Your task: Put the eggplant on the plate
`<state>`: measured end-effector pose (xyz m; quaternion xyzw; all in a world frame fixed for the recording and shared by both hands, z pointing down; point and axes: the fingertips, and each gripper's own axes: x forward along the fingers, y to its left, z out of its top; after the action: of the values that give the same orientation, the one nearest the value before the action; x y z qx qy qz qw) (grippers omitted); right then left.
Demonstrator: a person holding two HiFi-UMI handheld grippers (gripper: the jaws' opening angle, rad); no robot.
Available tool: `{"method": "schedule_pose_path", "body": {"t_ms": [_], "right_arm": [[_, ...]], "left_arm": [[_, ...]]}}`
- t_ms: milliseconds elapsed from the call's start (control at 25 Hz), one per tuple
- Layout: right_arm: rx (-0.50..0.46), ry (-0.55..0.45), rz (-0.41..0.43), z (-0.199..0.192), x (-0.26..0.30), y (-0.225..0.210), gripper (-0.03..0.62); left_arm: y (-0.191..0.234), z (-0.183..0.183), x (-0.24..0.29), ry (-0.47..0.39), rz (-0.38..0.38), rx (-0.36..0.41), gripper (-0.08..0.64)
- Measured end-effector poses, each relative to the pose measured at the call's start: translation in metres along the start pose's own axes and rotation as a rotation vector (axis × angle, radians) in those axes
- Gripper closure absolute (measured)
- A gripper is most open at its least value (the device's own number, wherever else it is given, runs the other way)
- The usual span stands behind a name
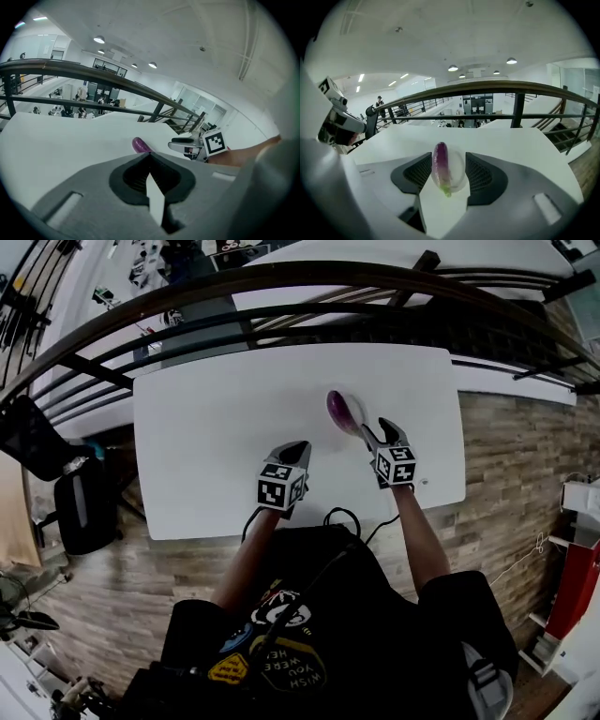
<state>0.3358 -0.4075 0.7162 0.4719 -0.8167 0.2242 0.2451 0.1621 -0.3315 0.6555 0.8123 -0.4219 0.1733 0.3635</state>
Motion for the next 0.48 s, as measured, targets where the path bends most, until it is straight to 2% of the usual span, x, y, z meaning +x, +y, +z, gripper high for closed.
{"method": "schedule_pose_path", "body": {"t_ms": [280,480], "right_arm": [[0.032,-0.206,-0.007,0.011,-0.099,0.029,0.39],[0.094,-0.288,0.035,0.002,-0.161,0.06,0.402]], "left_arm": [[-0.051,-0.013,-0.033,-0.058,-0.003,0.063,0.555],[-0.094,-0.023,-0.057,-0.102,-0.011,0.116,0.555]]}}
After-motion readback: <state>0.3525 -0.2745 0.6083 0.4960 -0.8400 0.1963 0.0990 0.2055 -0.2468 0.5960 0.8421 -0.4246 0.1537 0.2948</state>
